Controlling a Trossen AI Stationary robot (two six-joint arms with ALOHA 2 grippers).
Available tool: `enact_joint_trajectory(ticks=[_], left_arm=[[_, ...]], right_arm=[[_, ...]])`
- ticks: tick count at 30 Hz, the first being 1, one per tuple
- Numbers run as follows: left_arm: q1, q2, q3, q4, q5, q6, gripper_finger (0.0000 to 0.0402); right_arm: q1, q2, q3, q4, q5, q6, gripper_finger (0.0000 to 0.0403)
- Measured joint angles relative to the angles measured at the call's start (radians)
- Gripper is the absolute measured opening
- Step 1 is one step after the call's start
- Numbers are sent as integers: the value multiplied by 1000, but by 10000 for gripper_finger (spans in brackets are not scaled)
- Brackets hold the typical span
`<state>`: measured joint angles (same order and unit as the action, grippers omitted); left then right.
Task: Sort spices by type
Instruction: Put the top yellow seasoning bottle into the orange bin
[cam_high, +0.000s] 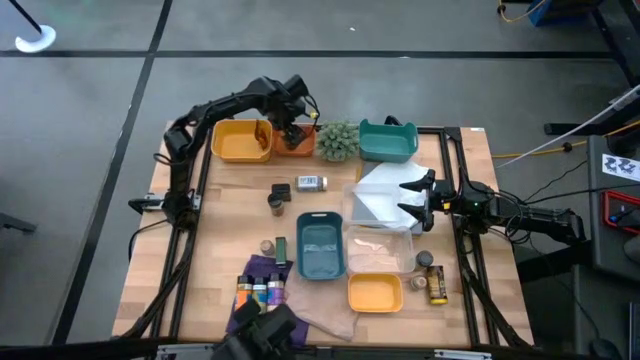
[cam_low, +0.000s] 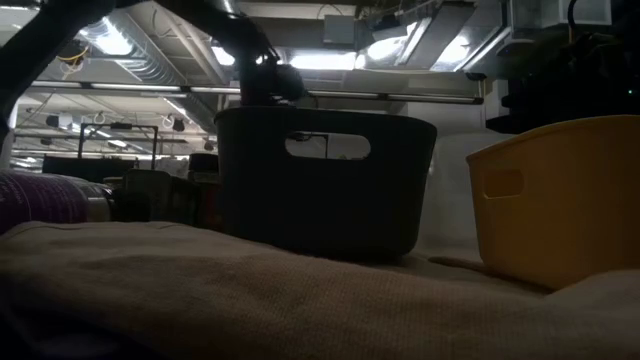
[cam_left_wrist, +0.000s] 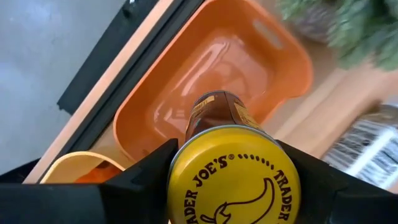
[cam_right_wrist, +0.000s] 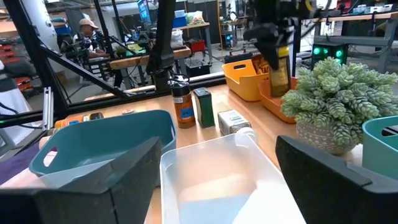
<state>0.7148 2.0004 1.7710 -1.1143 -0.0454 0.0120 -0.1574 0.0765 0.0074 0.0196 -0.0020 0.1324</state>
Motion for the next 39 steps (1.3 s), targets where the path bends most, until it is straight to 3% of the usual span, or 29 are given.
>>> enact_joint_trajectory(ticks=[10, 20, 31, 39], left_arm=[[14, 50, 0, -3, -72, 2, 214], [6, 50, 0, 1, -74, 13, 214], [5, 51, 0, 4, -76, -39, 263], [5, 50, 0, 4, -75, -21, 266]], right_arm=[[0, 0, 0, 0, -4, 0, 317], [0, 0, 0, 0, -8, 0, 317], [0, 0, 0, 0, -9, 0, 317], [0, 0, 0, 0, -9, 0, 317]])
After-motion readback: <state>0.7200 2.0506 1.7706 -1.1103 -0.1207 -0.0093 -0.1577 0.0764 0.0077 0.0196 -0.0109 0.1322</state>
